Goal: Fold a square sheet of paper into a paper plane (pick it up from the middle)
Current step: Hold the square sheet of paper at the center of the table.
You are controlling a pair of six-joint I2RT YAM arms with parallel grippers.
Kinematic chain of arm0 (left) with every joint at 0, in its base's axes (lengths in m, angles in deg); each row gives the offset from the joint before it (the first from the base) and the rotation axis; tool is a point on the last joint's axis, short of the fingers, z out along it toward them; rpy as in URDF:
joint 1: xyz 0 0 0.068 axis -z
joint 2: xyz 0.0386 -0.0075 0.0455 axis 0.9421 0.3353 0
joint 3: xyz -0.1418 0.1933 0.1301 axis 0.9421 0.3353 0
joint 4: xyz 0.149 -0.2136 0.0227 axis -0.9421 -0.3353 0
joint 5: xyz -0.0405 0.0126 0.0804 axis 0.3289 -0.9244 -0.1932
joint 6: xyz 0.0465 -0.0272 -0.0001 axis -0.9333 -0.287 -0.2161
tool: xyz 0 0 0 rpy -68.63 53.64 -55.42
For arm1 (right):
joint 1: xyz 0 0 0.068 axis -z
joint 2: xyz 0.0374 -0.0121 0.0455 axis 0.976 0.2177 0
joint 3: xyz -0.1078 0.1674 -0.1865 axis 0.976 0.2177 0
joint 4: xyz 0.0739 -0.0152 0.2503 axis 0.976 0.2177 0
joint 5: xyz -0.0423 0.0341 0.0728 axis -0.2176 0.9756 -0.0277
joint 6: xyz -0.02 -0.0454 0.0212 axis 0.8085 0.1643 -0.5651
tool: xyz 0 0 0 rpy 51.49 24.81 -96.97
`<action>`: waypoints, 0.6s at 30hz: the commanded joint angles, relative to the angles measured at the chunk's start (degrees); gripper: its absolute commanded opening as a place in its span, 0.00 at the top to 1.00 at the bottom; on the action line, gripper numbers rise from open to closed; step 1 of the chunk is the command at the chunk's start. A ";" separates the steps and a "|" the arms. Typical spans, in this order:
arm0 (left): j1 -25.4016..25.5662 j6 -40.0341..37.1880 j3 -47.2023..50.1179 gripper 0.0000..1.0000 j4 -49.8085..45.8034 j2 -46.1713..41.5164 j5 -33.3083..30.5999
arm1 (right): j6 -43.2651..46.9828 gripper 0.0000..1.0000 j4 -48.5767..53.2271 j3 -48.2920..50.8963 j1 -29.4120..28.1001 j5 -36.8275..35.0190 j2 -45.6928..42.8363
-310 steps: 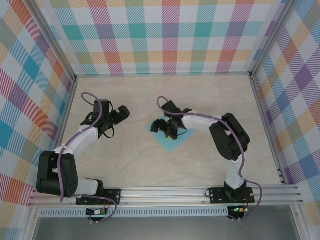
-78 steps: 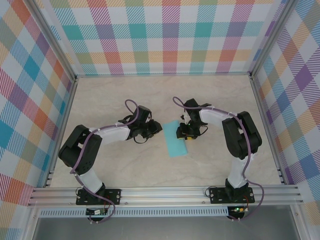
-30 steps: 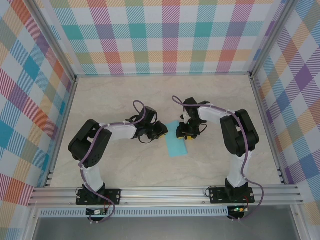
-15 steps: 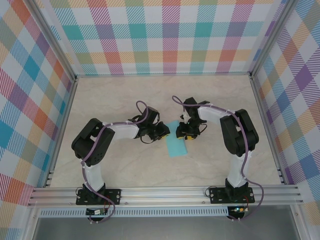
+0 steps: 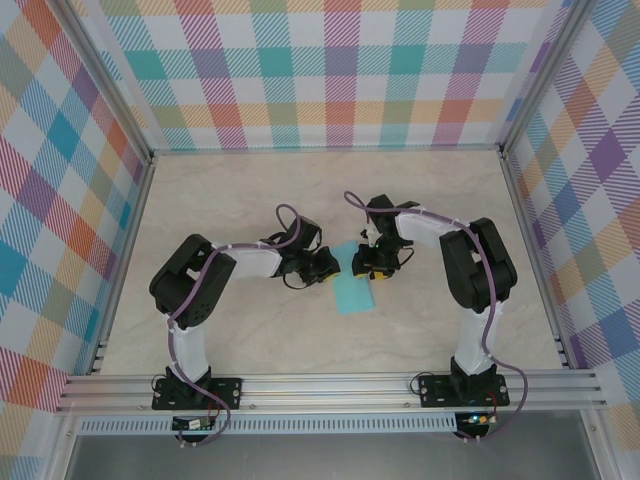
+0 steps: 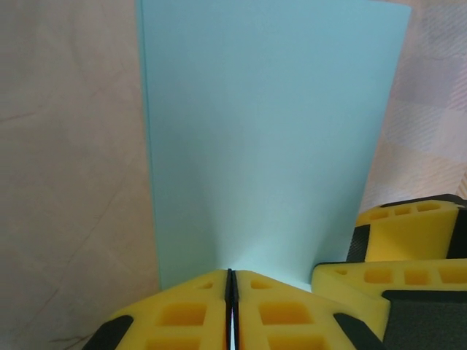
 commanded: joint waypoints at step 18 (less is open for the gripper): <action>1.44 -4.58 -1.71 1.00 -15.70 4.55 -3.90 | -5.43 0.40 -4.78 2.61 0.40 -3.76 -14.52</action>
